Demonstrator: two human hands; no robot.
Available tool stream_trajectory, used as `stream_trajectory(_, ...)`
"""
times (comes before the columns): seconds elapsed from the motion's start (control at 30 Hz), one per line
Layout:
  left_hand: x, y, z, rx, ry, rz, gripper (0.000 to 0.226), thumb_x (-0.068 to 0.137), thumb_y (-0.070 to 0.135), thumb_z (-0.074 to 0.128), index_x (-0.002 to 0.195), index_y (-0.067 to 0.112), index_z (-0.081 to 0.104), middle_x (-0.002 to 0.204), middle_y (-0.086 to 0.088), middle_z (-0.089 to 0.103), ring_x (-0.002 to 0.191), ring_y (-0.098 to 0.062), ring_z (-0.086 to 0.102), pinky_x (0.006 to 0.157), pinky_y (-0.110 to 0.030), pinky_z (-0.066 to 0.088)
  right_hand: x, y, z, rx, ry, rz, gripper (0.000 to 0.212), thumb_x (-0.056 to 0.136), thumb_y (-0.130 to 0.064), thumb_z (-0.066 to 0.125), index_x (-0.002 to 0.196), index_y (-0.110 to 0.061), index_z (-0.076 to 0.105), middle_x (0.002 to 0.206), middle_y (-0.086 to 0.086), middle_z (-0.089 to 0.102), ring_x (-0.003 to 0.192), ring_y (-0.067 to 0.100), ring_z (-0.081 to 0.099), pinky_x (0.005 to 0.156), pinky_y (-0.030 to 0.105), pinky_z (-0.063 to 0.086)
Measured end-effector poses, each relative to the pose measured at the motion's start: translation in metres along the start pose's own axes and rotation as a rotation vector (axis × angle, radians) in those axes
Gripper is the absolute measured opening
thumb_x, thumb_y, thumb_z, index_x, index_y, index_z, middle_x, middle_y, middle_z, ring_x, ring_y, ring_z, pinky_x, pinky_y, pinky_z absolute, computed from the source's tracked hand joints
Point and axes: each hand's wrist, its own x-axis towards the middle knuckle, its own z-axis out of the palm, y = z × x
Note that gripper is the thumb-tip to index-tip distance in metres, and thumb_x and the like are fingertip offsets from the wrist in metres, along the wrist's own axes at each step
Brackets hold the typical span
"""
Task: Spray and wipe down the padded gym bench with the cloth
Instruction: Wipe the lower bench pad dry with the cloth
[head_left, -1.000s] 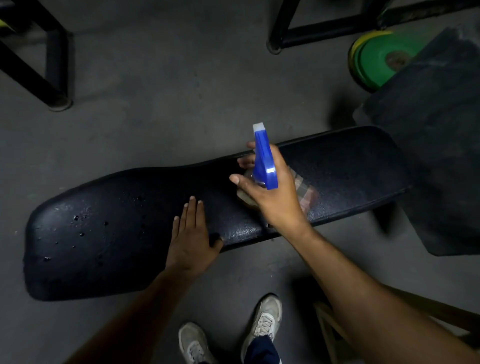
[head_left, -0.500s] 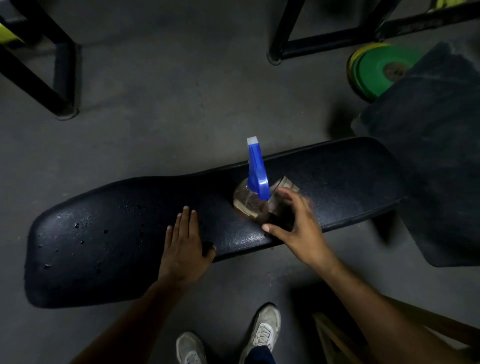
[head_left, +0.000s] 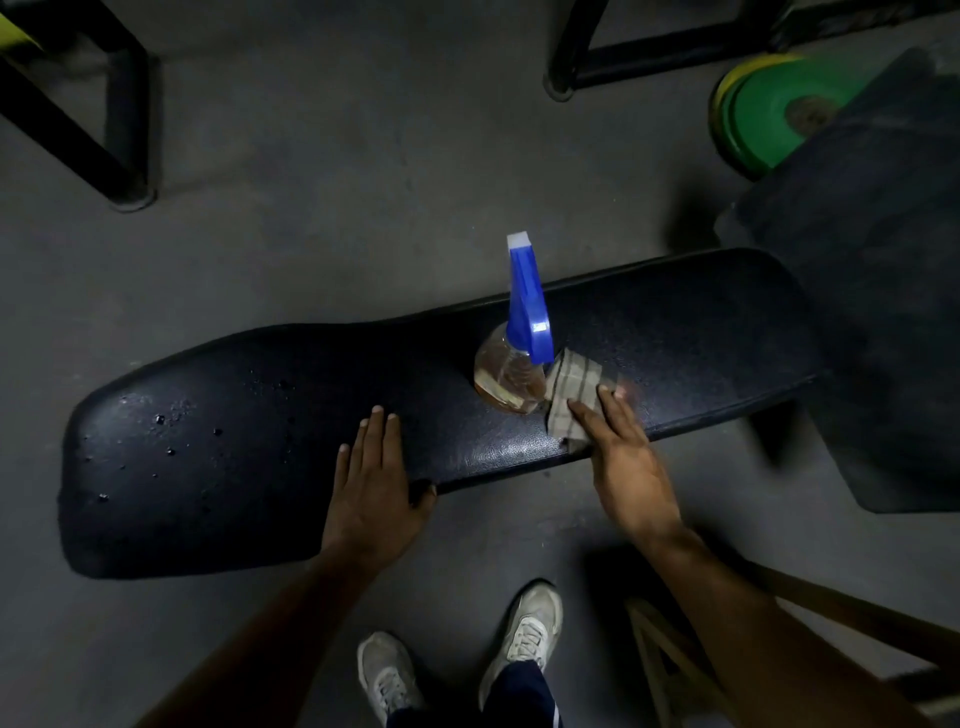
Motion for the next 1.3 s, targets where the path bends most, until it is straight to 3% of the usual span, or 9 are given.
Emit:
stream_trajectory(0.23, -0.005, -0.017, -0.002, -0.037, 0.005, -0.014, 0.097, 0.086, 0.049, 0.059, 0.158, 0.01, 0.006, 0.167, -0.007, -0.001, 0.154, -0.024, 0.002, 0.123, -0.043, 0.004, -0.038, -0.016, 0.01, 0.084, 0.062, 0.026, 0.074, 0.089, 0.018, 0.046, 0.149, -0.024, 0.054, 0.164, 0.01, 0.04, 0.152, 0.025, 0.039, 0.122, 0.024, 0.027)
stream_trajectory(0.4, -0.021, -0.041, -0.002, -0.04, 0.001, -0.033, 0.097, 0.085, 0.048, 0.058, 0.158, 0.01, 0.005, 0.167, -0.008, -0.001, 0.154, -0.025, 0.001, 0.124, -0.045, 0.003, -0.079, -0.053, 0.031, 0.255, -0.019, -0.07, 0.07, 0.09, 0.021, 0.051, 0.146, -0.02, 0.058, 0.159, 0.01, 0.047, 0.147, 0.014, 0.039, 0.116, 0.002, 0.018)
stream_trajectory(0.5, -0.03, -0.062, -0.006, -0.038, -0.017, -0.045, 0.097, 0.087, 0.048, 0.057, 0.158, 0.011, 0.002, 0.167, -0.007, -0.005, 0.154, -0.024, -0.004, 0.123, -0.045, 0.001, -0.091, -0.086, 0.049, 0.34, -0.058, -0.106, 0.073, 0.088, 0.022, 0.05, 0.146, -0.021, 0.057, 0.16, 0.007, 0.045, 0.15, 0.014, 0.038, 0.118, 0.006, 0.022)
stream_trajectory(0.63, -0.036, -0.095, -0.011, -0.027, -0.014, -0.077, 0.099, 0.087, 0.052, 0.056, 0.158, 0.012, 0.0, 0.167, -0.006, -0.006, 0.153, -0.024, -0.005, 0.124, -0.046, 0.001, -0.082, -0.131, 0.067, 0.399, -0.02, -0.118, 0.074, 0.091, 0.019, 0.048, 0.151, -0.025, 0.052, 0.164, -0.002, 0.04, 0.146, -0.015, 0.031, 0.116, 0.005, 0.024)
stream_trajectory(0.77, -0.039, -0.128, -0.018, -0.036, 0.005, -0.114, 0.098, 0.088, 0.053, 0.056, 0.158, 0.012, 0.002, 0.167, -0.006, -0.003, 0.154, -0.023, -0.003, 0.124, -0.047, 0.003, -0.05, -0.164, 0.088, 0.193, 0.004, -0.165, 0.068, 0.103, -0.013, 0.054, 0.162, -0.035, 0.028, 0.172, 0.001, 0.022, 0.157, 0.023, 0.024, 0.126, 0.032, 0.024)
stream_trajectory(0.9, -0.045, -0.159, -0.02, -0.045, 0.011, -0.138, 0.097, 0.09, 0.059, 0.05, 0.158, 0.013, -0.001, 0.167, -0.005, -0.006, 0.153, -0.022, -0.007, 0.124, -0.046, 0.0, -0.021, -0.183, 0.123, -0.134, -0.074, -0.163, 0.074, 0.103, -0.028, 0.057, 0.165, -0.032, 0.016, 0.174, 0.015, 0.002, 0.161, 0.036, 0.001, 0.129, 0.057, 0.006)
stream_trajectory(1.0, -0.051, -0.18, -0.016, -0.076, 0.024, -0.137, 0.093, 0.091, 0.063, 0.043, 0.158, 0.013, 0.001, 0.167, -0.005, -0.005, 0.153, -0.021, -0.007, 0.124, -0.046, 0.0, -0.02, -0.207, 0.142, -0.161, -0.07, -0.169, 0.072, 0.104, -0.029, 0.055, 0.165, -0.031, 0.016, 0.174, 0.017, 0.001, 0.161, 0.037, -0.002, 0.129, 0.059, 0.006)
stream_trajectory(1.13, -0.052, -0.198, -0.01, -0.118, 0.051, -0.135, 0.089, 0.091, 0.07, 0.023, 0.158, 0.013, 0.006, 0.167, -0.005, -0.001, 0.153, -0.021, -0.004, 0.123, -0.046, 0.0, -0.04, -0.238, 0.166, -0.217, -0.139, -0.402, 0.077, 0.1, -0.026, 0.058, 0.164, -0.036, 0.016, 0.174, 0.016, 0.004, 0.161, 0.036, 0.001, 0.128, 0.058, 0.01)
stream_trajectory(1.3, -0.045, -0.208, -0.015, -0.135, 0.053, -0.109, 0.086, 0.093, 0.068, 0.02, 0.158, 0.014, 0.006, 0.167, -0.006, -0.001, 0.153, -0.022, -0.003, 0.123, -0.046, 0.001, -0.071, -0.223, 0.165, -0.36, -0.186, -0.442, 0.097, 0.096, -0.012, 0.059, 0.163, -0.045, -0.003, 0.174, 0.004, -0.014, 0.158, 0.025, -0.018, 0.125, 0.045, -0.009)
